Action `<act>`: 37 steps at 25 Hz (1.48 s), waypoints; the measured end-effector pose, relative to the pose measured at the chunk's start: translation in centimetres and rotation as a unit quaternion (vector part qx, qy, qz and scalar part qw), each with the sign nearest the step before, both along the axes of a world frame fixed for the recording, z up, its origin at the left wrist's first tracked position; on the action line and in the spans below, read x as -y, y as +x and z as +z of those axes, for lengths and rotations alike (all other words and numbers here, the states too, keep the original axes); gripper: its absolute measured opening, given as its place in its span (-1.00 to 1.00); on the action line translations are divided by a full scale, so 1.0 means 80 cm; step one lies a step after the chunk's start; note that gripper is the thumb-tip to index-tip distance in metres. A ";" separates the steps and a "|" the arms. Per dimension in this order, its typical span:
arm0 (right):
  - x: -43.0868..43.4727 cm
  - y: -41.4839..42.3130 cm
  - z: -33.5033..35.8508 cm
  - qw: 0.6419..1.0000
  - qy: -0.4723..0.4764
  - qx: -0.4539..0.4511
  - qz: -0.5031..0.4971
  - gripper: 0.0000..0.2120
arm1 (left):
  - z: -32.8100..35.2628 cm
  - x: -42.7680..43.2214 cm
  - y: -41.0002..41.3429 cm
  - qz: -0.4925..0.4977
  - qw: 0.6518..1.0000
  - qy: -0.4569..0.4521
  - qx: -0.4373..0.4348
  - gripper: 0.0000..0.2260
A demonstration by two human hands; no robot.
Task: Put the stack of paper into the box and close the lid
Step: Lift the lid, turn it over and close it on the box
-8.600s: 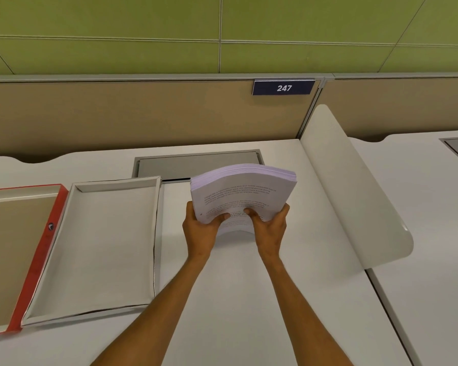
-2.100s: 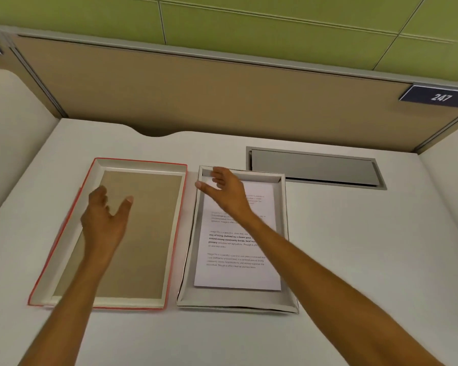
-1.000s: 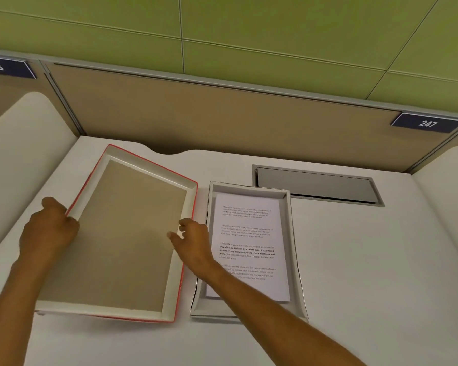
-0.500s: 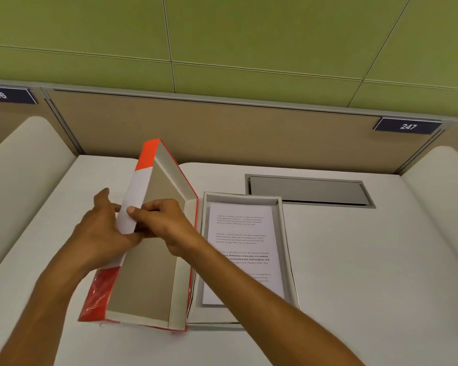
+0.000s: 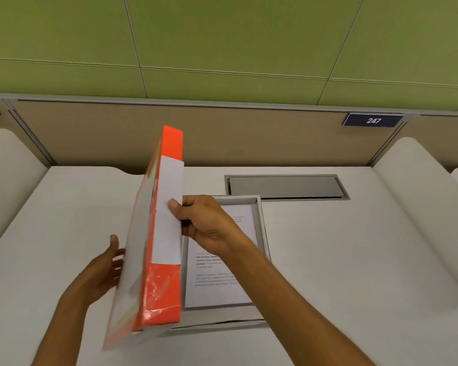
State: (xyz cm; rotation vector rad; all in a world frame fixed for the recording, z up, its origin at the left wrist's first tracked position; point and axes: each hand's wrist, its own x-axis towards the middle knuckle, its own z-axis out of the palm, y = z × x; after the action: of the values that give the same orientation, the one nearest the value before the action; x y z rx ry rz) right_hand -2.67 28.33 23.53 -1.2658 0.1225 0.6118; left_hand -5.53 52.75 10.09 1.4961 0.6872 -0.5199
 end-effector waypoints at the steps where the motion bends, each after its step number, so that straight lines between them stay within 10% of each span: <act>1: 0.020 -0.002 0.000 1.000 0.017 -0.005 -0.002 -0.67 | -0.014 -0.001 -0.001 0.017 0.999 -0.048 -0.010 -0.24; 6: 0.128 -0.014 -0.023 0.997 -0.035 0.053 -0.035 -0.69 | -0.043 0.031 -0.003 0.008 0.997 -0.052 0.054 -0.37; 15: 0.223 -0.044 -0.164 0.932 -0.314 0.110 -0.143 -0.60 | -0.037 0.149 0.009 -0.117 0.944 0.217 0.221 -0.35; 19: 0.234 -0.043 -0.217 0.932 -0.314 0.093 -0.157 -0.56 | -0.059 0.166 0.014 -0.133 0.933 0.266 0.204 -0.03; 24: 0.241 -0.040 -0.248 0.930 -0.321 0.078 -0.161 -0.55 | -0.070 0.171 0.022 -0.147 0.921 0.311 0.182 -0.39; 37: 0.239 -0.043 -0.268 0.926 -0.341 0.094 -0.132 -0.60 | -0.099 0.162 0.026 -0.166 0.914 0.325 0.176 -0.06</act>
State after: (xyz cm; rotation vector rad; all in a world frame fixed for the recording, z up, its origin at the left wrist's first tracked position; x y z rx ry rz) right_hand -6.13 9.22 2.12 -1.9357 0.3622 0.2042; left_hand -3.45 39.82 2.18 2.2911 0.3236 -0.2614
